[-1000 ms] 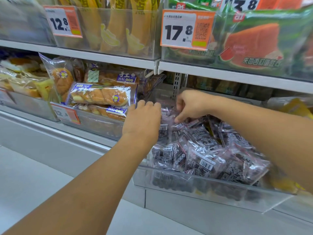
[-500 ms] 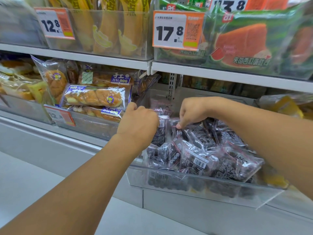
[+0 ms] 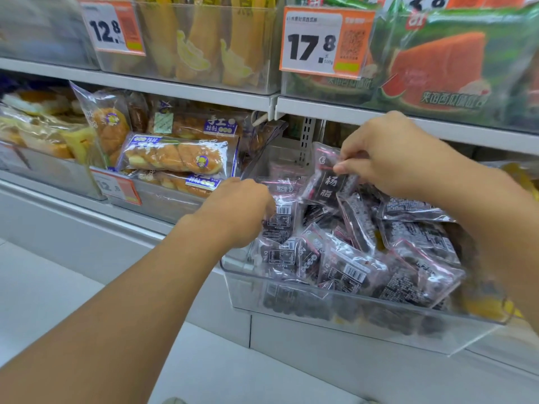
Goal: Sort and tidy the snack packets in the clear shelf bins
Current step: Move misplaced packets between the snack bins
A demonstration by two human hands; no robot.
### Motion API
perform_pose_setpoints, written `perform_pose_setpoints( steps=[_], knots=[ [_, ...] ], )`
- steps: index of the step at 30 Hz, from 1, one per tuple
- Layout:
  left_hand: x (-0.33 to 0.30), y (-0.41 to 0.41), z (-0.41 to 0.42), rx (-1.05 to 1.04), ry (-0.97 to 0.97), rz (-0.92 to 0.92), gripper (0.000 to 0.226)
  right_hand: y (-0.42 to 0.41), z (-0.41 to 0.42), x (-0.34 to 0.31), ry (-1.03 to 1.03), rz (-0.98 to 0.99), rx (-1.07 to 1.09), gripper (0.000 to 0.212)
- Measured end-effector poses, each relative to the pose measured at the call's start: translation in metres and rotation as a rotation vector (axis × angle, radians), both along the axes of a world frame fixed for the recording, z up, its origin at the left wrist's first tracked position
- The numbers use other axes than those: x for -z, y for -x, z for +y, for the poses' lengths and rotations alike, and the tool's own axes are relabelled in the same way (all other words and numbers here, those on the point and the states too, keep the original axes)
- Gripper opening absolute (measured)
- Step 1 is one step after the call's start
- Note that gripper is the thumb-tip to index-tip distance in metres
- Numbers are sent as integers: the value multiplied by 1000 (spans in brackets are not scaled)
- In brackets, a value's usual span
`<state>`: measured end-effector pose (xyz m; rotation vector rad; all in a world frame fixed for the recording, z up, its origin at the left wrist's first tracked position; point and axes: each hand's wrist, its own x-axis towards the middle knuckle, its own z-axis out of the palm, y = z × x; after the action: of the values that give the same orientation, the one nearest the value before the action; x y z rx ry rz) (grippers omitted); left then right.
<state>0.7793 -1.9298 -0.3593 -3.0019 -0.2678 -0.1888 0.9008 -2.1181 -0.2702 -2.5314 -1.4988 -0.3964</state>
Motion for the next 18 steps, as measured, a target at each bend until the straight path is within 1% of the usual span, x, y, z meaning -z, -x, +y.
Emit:
perform_pose_setpoints(
  steps=[1, 3, 4, 5, 6, 7, 8, 9, 10, 13, 14, 15, 16, 17, 18],
  knots=[
    [-1, 1, 1, 3, 48, -50, 27, 3, -2, -4, -48, 5, -24, 23],
    [-1, 2, 5, 4, 189, -228, 28, 8, -2, -9, -145, 66, -74, 19],
    [0, 3, 6, 9, 314, -326, 38, 9, 0, -9, -171, 111, -96, 18],
    [1, 6, 7, 23, 464, -387, 54, 11, 5, -5, -173, 151, -113, 18],
    [1, 9, 7, 41, 607, -398, 73, 12, 12, 3, -151, 172, -129, 18],
    [1, 12, 6, 56, 705, -378, 88, 13, 21, 14, -115, 180, -151, 19],
    [3, 16, 5, 68, 739, -352, 97, 13, 30, 27, -91, 187, -176, 21],
    [5, 18, 5, 79, 715, -335, 96, 14, 38, 39, -78, 212, -190, 22],
    [8, 18, 6, 86, 669, -334, 88, 15, 44, 49, -64, 270, -198, 23],
    [10, 13, 6, 79, 530, -335, 43, 12, 51, 59, 38, 475, -172, 33],
    [9, 11, 5, 60, 475, -313, 33, 9, 50, 56, 30, 569, -150, 40],
    [6, 10, 4, 36, 420, -283, 28, 5, 50, 53, -30, 676, -103, 49],
    [4, 9, 3, 19, 366, -255, 28, -1, 49, 51, -102, 762, -35, 58],
    [2, 9, 2, 10, 318, -234, 30, -9, 50, 50, -134, 763, 36, 64],
    [1, 10, 2, 4, 286, -216, 31, -17, 53, 52, -100, 679, 85, 65]
  ],
)
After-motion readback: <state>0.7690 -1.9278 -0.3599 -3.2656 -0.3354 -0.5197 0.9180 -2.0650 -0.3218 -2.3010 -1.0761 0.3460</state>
